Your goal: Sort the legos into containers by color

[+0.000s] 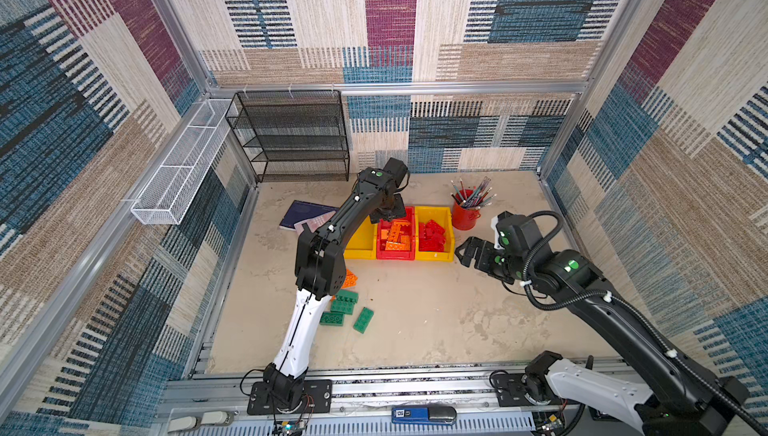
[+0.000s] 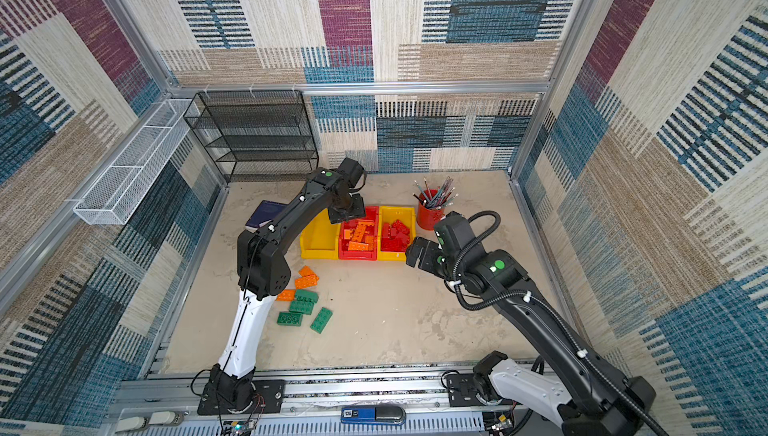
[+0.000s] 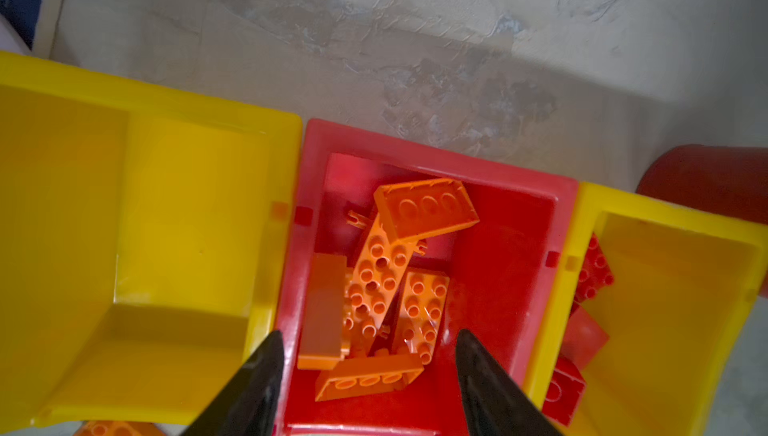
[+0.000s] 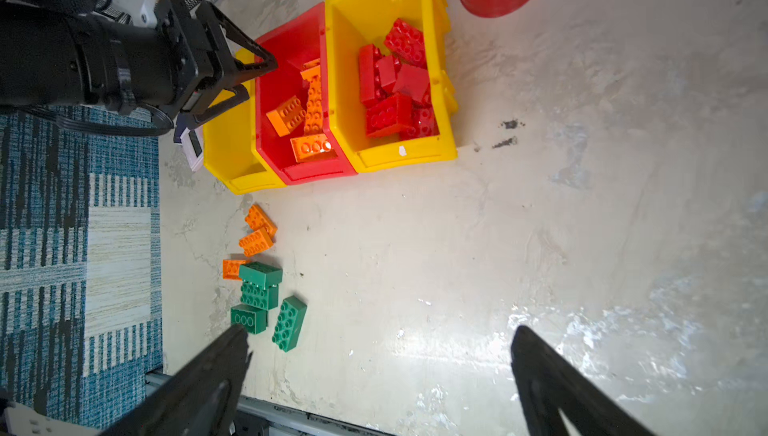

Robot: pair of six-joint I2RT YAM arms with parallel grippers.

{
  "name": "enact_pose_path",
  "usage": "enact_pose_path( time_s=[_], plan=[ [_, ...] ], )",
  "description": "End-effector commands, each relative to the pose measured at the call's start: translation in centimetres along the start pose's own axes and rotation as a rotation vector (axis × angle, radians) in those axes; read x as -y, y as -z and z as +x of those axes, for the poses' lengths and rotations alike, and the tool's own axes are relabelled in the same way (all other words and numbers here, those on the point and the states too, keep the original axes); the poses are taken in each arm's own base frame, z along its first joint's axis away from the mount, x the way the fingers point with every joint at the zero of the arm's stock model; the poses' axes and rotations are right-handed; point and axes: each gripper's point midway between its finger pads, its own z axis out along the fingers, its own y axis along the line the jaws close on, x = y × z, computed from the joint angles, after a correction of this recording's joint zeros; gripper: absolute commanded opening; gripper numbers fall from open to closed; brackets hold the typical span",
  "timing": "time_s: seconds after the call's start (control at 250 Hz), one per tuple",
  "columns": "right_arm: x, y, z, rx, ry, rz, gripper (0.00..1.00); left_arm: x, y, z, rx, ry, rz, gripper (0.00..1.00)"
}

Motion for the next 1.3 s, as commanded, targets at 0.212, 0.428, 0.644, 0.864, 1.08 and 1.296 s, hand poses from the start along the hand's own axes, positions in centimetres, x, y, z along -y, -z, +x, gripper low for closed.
enact_pose_path(
  time_s=[0.212, 0.428, 0.644, 0.864, 1.08, 1.296],
  plan=[
    [-5.3, -5.0, -3.4, -0.021, 0.088, -0.065, 1.0, -4.9, 5.2, 2.2, -0.007, -0.056, 0.057, 0.67],
    [-7.9, -8.4, -3.9, -0.054, 0.144, -0.062, 1.0, -13.5, 7.5, 8.2, -0.014, 0.018, 0.001, 0.67],
    [-10.0, -9.3, -3.0, -0.106, 0.22, -0.102, 1.0, -16.7, 7.5, 14.4, -0.008, 0.08, 0.028, 0.85],
    [-10.0, -7.7, -3.0, -0.093, 0.248, -0.116, 1.0, -18.1, 4.8, 16.8, 0.03, 0.158, 0.046, 0.87],
    [-8.6, -6.4, -1.9, -0.097, 0.257, -0.109, 1.0, -17.9, 4.2, 15.7, 0.074, 0.154, 0.046, 0.88],
    [-7.9, -5.4, -1.4, -0.081, 0.248, -0.123, 1.0, -18.0, 2.0, 16.3, 0.022, 0.179, 0.023, 0.88]
  ],
)
